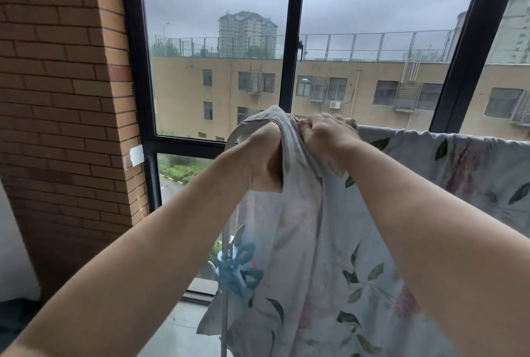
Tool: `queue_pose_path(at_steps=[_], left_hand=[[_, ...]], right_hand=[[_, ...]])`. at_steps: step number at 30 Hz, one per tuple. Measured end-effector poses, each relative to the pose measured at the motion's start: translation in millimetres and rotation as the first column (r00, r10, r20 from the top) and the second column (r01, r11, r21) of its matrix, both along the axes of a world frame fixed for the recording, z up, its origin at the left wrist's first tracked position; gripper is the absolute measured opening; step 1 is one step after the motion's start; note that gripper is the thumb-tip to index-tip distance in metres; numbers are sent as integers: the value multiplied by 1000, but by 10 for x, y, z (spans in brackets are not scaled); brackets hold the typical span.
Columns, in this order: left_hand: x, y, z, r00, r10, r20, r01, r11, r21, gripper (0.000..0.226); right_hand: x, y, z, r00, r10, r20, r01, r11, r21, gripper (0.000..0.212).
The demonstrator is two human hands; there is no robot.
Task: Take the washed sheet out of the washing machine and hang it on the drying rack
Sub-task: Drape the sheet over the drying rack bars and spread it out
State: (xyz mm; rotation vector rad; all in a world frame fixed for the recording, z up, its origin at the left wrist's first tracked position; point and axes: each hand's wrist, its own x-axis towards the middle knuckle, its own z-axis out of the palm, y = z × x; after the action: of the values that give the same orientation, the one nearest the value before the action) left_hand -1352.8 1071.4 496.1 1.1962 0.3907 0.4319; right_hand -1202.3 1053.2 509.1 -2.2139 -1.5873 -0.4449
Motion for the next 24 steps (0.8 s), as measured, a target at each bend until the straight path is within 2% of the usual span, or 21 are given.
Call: queue_pose_path(at_steps=[5, 9, 12, 14, 16, 18, 21, 24], left_hand=[[-198, 93, -122, 998, -66, -8, 67, 996, 54, 29], [-460, 243, -229, 999, -51, -1, 51, 994, 99, 35], [-673, 402, -291, 999, -16, -28, 19, 995, 98, 50], [-779, 510, -307, 997, 64, 44, -66, 996, 64, 59], [-869, 637, -275, 983, 97, 154, -99, 995, 6, 93], [-912, 734, -181, 963, 144, 228, -138, 989, -42, 108], [-904, 877, -27, 963, 210, 171, -216, 976, 16, 93], [-804, 942, 59, 964, 261, 44, -264, 960, 98, 51]], right_hand=[[0, -28, 10, 1000, -15, 2, 15, 1000, -11, 53], [-23, -13, 9, 999, -37, 11, 38, 999, -22, 54], [-56, -1, 12, 999, -46, 18, 46, 998, -36, 55], [-80, 1, 29, 998, -54, 31, 56, 997, -48, 57], [-106, 10, 54, 997, -64, 37, 66, 996, -67, 57], [-107, 9, 75, 997, -77, 22, 78, 993, -89, 57], [-137, 8, 88, 996, -92, 20, 94, 990, -101, 57], [-174, 2, 99, 993, -116, 25, 118, 989, -88, 56]])
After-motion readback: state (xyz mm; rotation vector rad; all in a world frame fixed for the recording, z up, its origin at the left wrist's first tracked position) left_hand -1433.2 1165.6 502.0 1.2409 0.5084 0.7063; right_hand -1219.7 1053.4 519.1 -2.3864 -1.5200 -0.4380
